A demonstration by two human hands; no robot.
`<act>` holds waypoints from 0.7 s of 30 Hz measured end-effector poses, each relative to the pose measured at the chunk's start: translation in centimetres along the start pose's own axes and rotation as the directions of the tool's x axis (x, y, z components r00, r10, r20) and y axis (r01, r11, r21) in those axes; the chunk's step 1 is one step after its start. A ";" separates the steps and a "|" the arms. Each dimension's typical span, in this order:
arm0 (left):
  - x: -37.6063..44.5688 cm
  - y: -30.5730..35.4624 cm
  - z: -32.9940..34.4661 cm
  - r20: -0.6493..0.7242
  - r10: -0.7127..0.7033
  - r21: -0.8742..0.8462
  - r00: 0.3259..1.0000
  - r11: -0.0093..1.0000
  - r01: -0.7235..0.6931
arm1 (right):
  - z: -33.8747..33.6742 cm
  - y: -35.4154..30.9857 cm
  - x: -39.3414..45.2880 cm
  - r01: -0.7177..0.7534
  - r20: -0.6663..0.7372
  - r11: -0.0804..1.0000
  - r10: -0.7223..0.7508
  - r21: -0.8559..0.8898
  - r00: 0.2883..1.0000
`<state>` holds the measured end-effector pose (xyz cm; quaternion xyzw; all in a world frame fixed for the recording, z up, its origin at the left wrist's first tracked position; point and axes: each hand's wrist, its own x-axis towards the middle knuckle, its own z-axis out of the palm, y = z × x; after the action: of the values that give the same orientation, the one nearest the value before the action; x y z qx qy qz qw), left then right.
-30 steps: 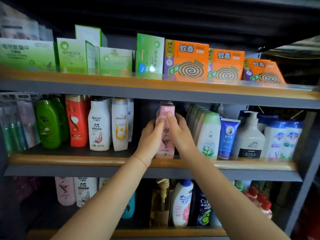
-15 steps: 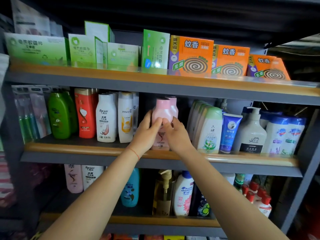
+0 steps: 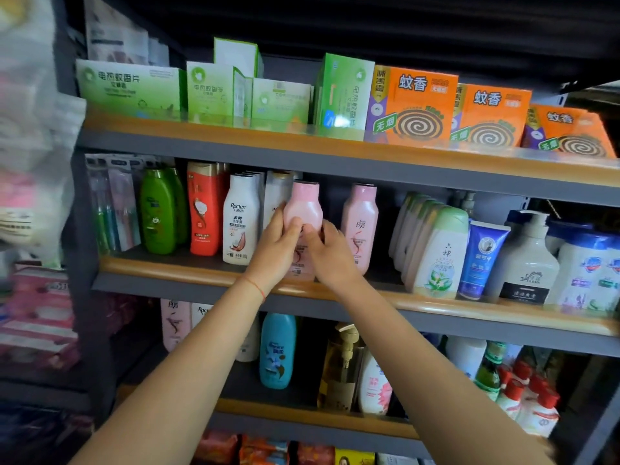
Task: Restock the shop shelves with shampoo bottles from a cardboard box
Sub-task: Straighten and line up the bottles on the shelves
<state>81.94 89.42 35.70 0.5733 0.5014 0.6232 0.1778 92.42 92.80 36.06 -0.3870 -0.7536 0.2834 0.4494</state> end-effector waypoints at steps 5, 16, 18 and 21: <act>-3.3 1.0 1.7 -0.381 0.258 0.245 0.888 0.954 -0.172 | -4.6 0.7 -1.3 0.008 -0.286 0.999 0.007 0.053 0.958; 2.6 3.4 11.4 -0.027 -0.322 -0.239 0.946 0.921 0.307 | -7.6 3.1 2.0 -0.296 -0.088 0.832 0.378 0.469 0.922; 3.9 3.1 12.0 -0.020 -0.409 -0.301 0.912 0.873 0.385 | -7.6 3.0 2.7 -0.317 -0.062 0.818 0.392 0.481 0.918; 5.3 2.3 12.3 -0.023 -0.441 -0.383 0.897 0.833 0.400 | -7.4 3.2 3.7 -0.322 -0.040 0.821 0.385 0.471 0.922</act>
<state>92.21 97.84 38.48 0.3697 0.4982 0.6822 0.3869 98.99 98.21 38.45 -0.4219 -0.5491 0.5040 0.5162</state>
